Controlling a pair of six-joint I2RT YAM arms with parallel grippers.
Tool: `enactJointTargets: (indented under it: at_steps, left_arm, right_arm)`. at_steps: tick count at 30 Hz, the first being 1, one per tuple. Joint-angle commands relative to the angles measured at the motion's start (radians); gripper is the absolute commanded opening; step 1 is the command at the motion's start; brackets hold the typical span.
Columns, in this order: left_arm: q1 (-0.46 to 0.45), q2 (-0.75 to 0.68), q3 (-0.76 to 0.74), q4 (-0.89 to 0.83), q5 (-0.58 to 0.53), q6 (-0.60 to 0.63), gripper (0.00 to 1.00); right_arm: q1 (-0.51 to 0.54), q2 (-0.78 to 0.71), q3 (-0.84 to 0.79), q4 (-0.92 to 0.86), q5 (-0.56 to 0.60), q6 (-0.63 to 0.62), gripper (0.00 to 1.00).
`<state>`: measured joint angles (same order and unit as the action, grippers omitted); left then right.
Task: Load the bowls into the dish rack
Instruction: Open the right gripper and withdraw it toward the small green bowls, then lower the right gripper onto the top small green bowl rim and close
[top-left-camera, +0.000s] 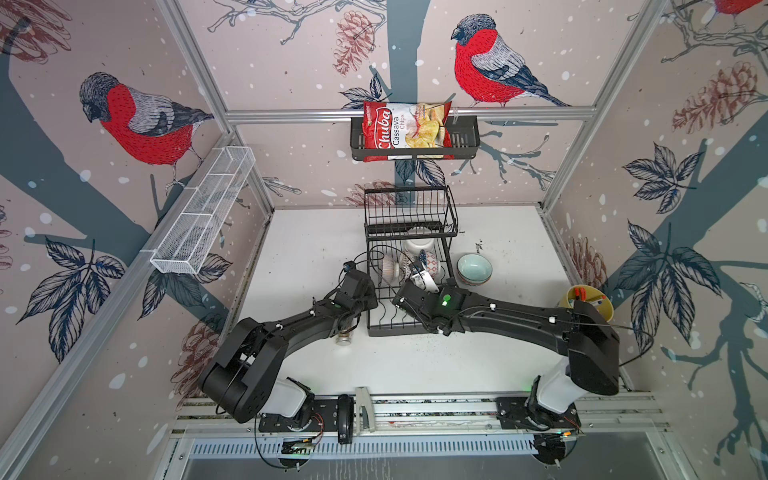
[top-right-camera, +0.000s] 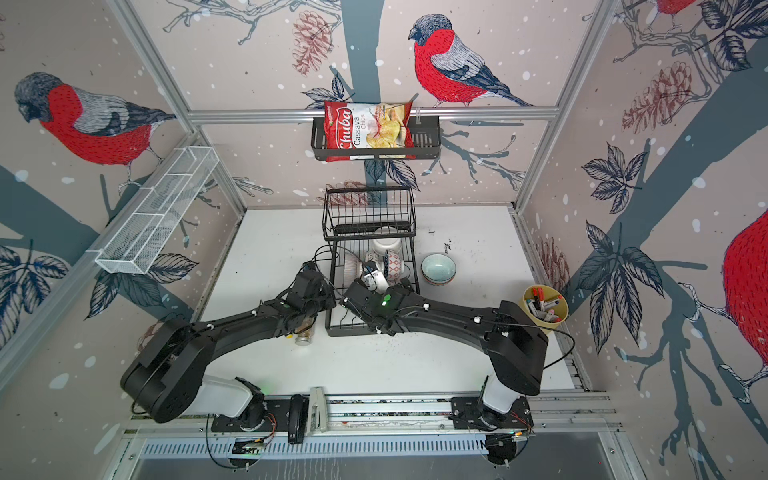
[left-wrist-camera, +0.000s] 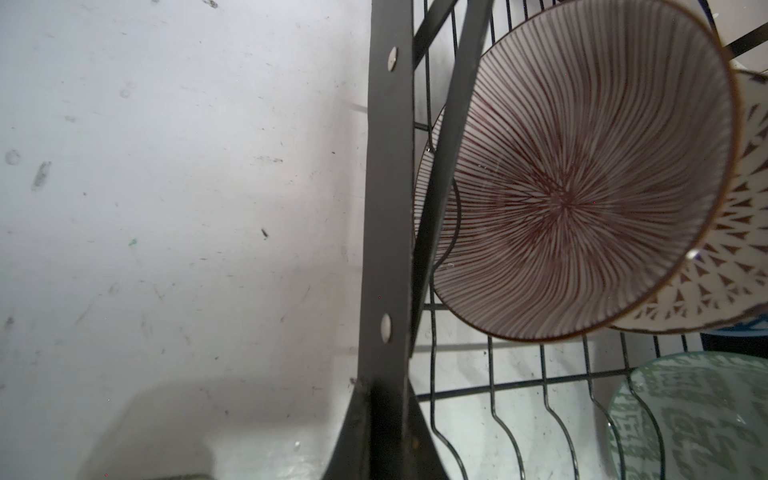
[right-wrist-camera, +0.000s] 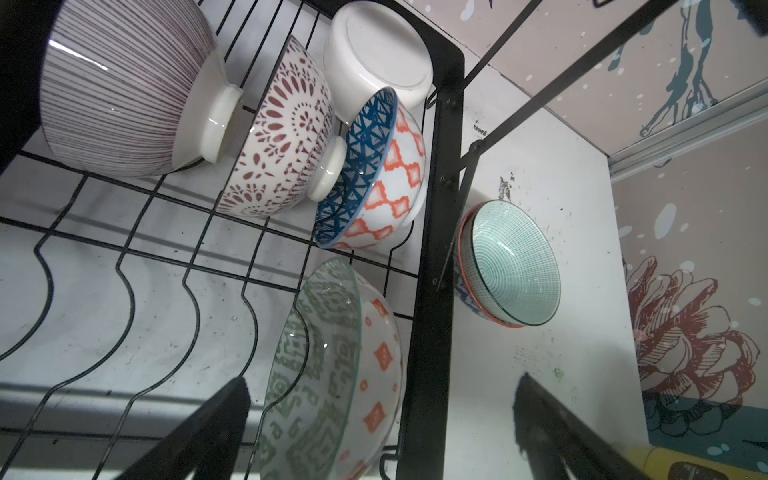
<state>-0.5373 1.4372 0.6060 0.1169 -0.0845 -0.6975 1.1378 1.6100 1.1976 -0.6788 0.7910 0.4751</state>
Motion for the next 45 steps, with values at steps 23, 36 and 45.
enactJointTargets:
  at_steps: [23,36,45]
  left_arm:
    - [0.002,0.009,-0.008,0.064,0.183,-0.103,0.0]
    - [0.002,0.008,-0.008,0.069,0.187,-0.108,0.0]
    - [0.001,0.012,-0.01,0.075,0.186,-0.108,0.0]
  right_arm:
    - [-0.354,-0.303,-0.22,0.079,-0.238,0.131,0.99]
    - [-0.544,-0.336,-0.263,0.124,-0.332,0.125,0.99]
    - [-0.661,-0.352,-0.276,0.158,-0.406,0.116,0.99]
